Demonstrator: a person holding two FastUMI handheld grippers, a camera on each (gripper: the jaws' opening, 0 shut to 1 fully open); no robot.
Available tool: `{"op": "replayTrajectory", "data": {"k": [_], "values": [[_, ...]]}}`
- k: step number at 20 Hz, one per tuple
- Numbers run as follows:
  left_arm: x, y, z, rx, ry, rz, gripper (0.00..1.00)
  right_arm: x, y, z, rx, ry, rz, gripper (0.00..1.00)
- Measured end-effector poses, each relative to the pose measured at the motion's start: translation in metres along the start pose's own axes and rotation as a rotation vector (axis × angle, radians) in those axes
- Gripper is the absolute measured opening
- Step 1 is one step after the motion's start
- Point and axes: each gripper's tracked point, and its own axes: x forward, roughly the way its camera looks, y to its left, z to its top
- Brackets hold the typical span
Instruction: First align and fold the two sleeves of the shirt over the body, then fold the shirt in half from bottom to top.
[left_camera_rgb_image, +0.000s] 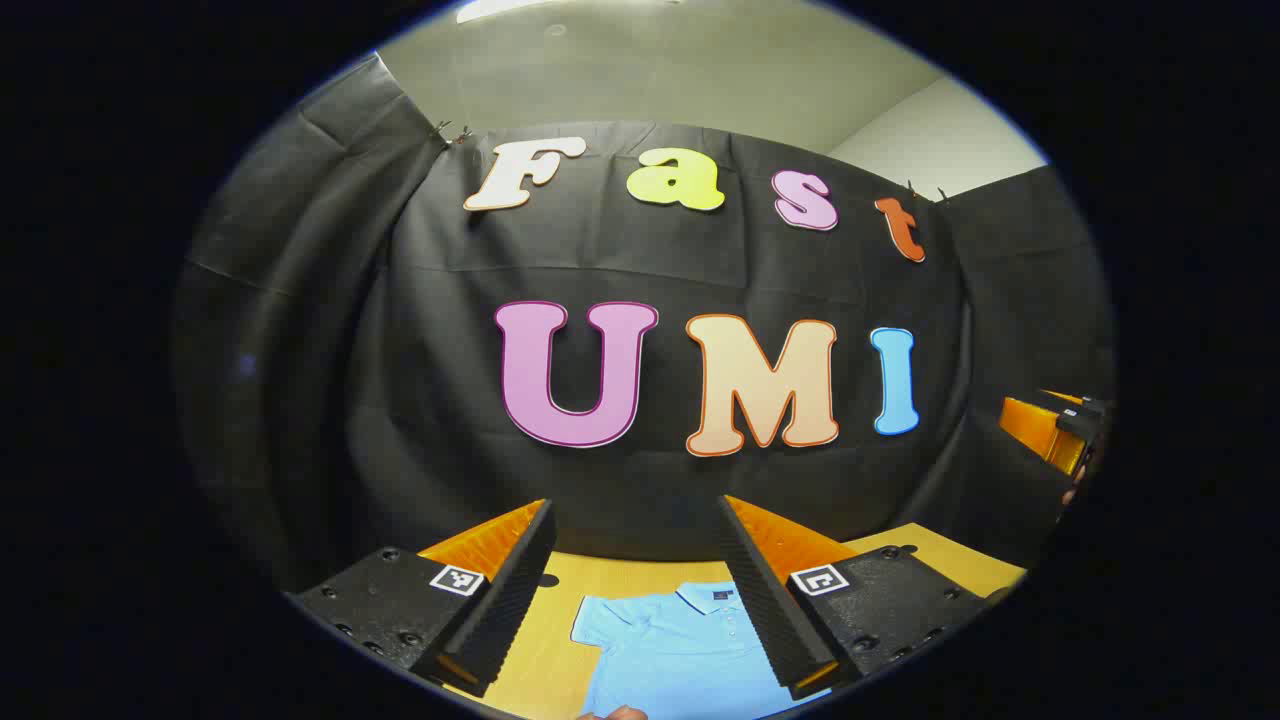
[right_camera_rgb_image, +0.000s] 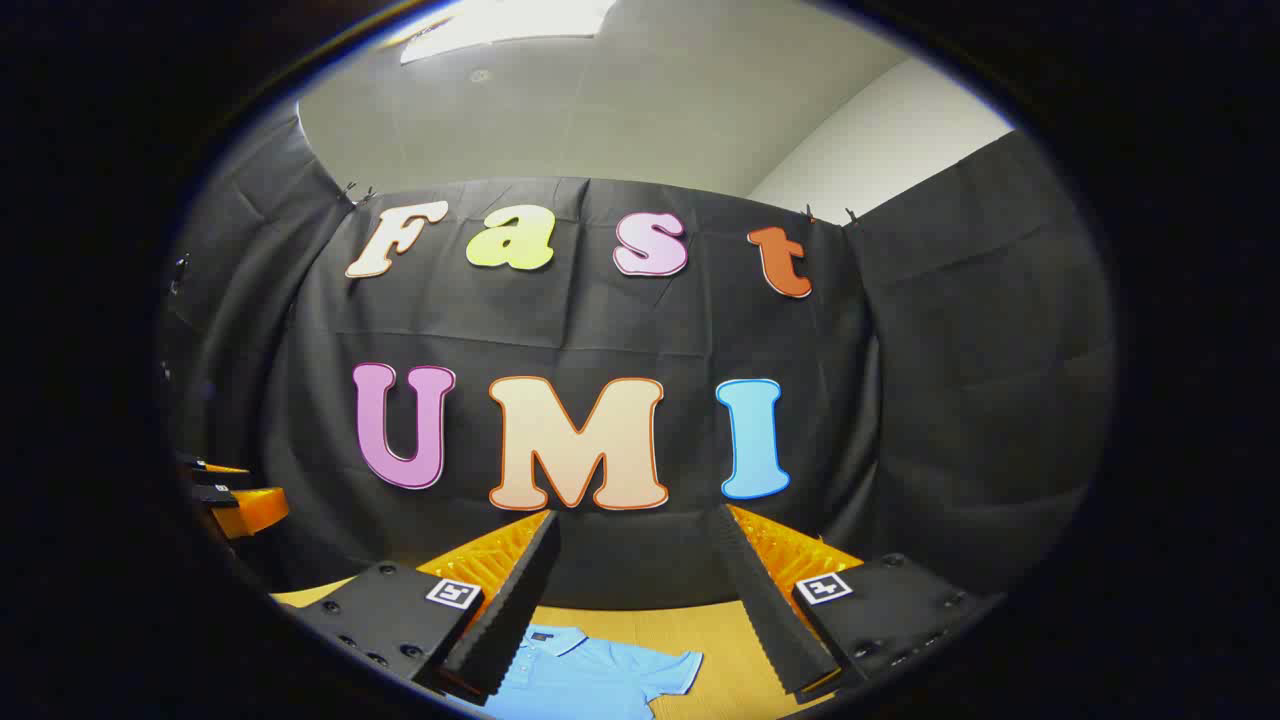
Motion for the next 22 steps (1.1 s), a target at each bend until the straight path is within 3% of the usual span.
{"op": "replayTrajectory", "data": {"k": [1,15,19,22], "values": [[0.000,0.000,0.000,0.002,-0.001,-0.001,0.96,0.001,-0.003,-0.001,-0.006,0.003,-0.009,0.96],[0.004,0.011,-0.003,0.007,-0.005,0.021,0.94,0.016,-0.003,-0.013,-0.032,0.023,-0.020,0.98],[0.007,0.010,-0.005,0.006,-0.001,0.028,0.95,0.034,-0.015,-0.038,-0.050,0.063,-0.026,0.96],[0.005,0.014,-0.003,0.011,-0.006,0.046,0.94,0.056,-0.037,-0.080,-0.074,0.141,-0.054,0.99]]}}
